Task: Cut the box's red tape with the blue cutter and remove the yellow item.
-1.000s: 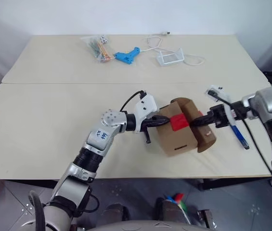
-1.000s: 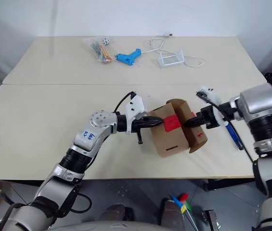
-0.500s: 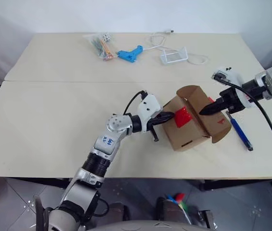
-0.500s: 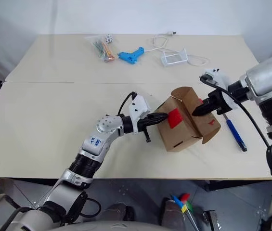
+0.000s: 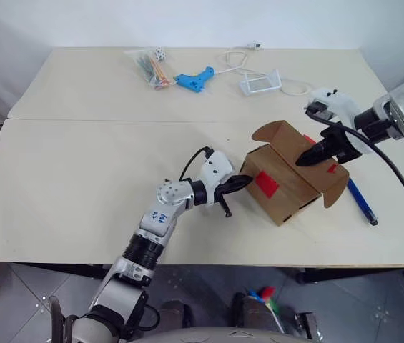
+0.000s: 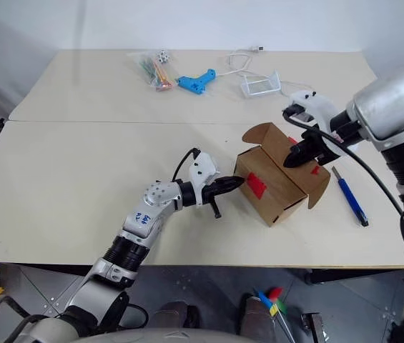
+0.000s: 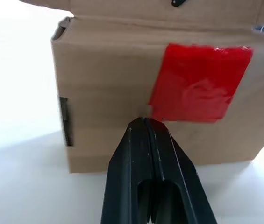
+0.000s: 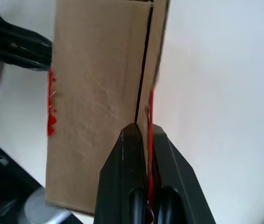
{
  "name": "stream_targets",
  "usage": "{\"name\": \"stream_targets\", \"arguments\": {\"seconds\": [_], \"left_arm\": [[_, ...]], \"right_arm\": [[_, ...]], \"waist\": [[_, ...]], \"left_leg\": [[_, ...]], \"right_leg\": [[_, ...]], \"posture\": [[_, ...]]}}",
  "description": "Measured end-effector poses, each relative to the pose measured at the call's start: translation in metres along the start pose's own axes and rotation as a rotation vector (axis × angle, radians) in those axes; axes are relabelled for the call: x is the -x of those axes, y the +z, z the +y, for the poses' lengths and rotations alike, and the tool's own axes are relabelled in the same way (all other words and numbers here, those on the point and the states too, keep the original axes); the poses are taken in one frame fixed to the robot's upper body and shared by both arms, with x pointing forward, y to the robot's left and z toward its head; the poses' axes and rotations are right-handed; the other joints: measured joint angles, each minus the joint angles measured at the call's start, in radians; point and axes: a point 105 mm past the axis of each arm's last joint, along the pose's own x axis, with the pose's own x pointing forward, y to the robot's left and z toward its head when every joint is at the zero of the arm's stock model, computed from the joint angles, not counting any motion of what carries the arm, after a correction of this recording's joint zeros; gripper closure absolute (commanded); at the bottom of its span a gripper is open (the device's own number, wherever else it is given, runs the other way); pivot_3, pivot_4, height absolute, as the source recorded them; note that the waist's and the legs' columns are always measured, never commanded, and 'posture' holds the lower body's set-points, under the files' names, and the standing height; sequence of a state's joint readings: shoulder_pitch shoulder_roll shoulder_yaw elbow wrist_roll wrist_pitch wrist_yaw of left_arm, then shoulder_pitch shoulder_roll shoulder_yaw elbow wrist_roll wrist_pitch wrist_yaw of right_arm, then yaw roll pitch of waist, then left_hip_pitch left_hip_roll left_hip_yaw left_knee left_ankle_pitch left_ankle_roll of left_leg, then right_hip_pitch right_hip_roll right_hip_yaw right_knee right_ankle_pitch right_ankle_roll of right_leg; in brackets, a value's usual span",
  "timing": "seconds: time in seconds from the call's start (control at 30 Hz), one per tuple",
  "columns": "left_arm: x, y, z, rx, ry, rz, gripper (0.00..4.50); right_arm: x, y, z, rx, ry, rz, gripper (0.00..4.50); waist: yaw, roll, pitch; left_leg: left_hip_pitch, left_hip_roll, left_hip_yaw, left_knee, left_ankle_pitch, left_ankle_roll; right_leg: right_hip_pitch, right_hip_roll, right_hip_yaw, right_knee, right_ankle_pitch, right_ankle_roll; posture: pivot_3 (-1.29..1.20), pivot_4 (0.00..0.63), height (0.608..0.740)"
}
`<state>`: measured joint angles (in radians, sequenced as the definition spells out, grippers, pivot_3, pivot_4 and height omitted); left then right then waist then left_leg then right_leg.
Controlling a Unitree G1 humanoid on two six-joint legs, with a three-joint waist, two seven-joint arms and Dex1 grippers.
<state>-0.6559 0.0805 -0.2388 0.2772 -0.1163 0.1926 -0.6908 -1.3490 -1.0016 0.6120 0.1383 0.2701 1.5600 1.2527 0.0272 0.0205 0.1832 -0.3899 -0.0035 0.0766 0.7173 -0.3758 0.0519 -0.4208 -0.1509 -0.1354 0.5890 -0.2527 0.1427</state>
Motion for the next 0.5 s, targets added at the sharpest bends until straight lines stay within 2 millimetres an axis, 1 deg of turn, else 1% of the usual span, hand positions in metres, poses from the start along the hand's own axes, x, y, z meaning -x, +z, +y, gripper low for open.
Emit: {"name": "stream_targets", "arguments": {"seconds": [0.13,0.3,0.4,0.5], "left_arm": [[0.003,-0.002,0.002,-0.001,0.005,0.012,4.50],[0.004,-0.004,0.002,-0.002,0.005,0.021,4.50],[0.007,-0.006,0.000,-0.008,-0.024,0.035,4.50],[0.012,-0.003,-0.005,-0.022,-0.074,0.040,4.50]], "right_arm": [[0.001,-0.003,0.003,0.012,-0.036,-0.003,4.45],[0.003,-0.008,0.001,0.046,-0.110,0.009,4.45],[0.002,-0.006,0.003,0.076,-0.138,0.007,4.45],[0.002,-0.006,0.004,0.091,-0.144,0.005,4.45]], "waist": [[0.000,0.000,0.000],[-0.002,0.000,0.000],[-0.003,0.000,0.000],[-0.003,0.000,0.000]], "left_leg": [[0.000,0.000,0.000,0.000,0.000,0.000],[0.000,0.000,0.000,0.000,0.000,0.000],[0.000,0.000,0.001,0.000,0.000,0.000],[0.000,0.000,0.001,0.000,0.000,0.000]], "right_leg": [[0.000,0.000,0.000,0.000,0.000,0.000],[0.000,0.000,0.000,0.000,0.000,0.000],[0.000,0.000,0.000,0.000,0.000,0.000],[0.000,0.000,0.000,0.000,0.000,0.000]], "posture": [[0.00,0.150,0.740],[0.00,0.150,0.740],[0.00,0.150,0.740],[0.00,0.150,0.740]]}}
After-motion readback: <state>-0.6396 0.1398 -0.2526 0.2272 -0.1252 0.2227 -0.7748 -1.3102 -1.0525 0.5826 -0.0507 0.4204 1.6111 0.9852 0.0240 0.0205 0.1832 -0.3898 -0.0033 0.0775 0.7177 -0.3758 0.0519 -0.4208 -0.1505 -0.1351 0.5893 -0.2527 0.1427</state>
